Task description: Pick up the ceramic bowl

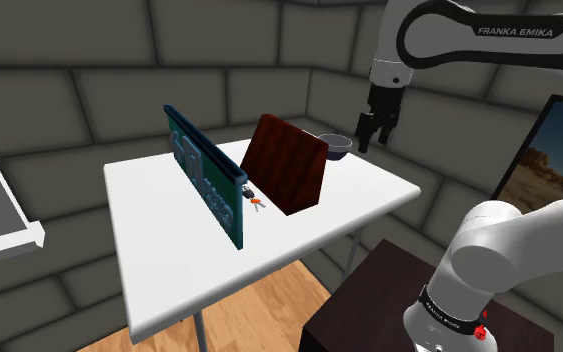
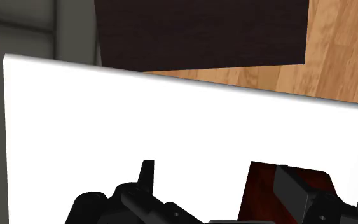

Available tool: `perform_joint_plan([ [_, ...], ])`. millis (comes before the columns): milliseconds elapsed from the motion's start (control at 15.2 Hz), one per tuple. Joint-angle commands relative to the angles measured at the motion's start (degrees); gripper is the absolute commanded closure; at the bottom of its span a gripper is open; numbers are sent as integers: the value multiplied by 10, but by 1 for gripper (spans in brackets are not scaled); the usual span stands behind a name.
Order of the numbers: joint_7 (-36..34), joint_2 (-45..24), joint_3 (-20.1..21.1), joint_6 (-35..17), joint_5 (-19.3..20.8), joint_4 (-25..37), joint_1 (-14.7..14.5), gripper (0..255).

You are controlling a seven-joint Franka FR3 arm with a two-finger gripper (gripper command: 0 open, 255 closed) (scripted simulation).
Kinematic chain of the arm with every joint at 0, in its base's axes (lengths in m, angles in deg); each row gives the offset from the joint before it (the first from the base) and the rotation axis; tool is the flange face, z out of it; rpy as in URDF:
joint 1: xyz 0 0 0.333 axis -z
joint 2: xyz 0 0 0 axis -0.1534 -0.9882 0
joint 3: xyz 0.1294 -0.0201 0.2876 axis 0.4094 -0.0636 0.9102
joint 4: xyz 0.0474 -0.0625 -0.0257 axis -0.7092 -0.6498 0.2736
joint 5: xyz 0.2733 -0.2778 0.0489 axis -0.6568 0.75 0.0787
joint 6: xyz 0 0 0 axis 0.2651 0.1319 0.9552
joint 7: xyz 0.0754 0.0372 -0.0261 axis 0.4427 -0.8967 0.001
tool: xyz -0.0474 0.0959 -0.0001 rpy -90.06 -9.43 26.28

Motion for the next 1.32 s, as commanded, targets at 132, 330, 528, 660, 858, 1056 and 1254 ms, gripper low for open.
perform_joint_plan([
  [132,11,-36,-12,-28,10,10,4,0],
  [330,27,-93,-29,-68,23,30,10,0],
  [528,43,-153,-45,-104,33,56,15,0],
  [660,54,-193,-56,-125,37,78,17,0],
  [858,70,-255,-71,-153,40,115,21,0],
  [1056,87,-318,-84,-175,40,159,25,0],
  [1254,105,-382,-97,-192,34,209,29,0],
])
